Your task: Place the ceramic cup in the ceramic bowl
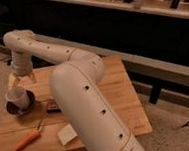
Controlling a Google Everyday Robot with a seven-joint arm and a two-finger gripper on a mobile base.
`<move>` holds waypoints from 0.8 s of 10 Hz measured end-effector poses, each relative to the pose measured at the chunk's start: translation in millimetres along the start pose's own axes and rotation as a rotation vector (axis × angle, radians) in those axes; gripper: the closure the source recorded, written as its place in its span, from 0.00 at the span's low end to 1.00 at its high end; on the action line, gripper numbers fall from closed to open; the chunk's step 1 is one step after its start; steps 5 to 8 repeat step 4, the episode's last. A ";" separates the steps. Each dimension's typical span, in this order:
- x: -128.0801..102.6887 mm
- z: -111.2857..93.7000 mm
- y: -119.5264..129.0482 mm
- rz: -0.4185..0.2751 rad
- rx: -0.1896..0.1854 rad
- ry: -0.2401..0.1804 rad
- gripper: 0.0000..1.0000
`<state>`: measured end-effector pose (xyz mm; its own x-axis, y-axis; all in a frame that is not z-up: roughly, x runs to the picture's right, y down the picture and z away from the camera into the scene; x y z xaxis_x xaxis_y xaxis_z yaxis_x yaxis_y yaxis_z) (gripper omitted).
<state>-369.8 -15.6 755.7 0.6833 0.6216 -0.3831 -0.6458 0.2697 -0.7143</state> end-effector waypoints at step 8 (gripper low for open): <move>9.4 -46.9 -15.1 0.033 0.118 -0.015 0.24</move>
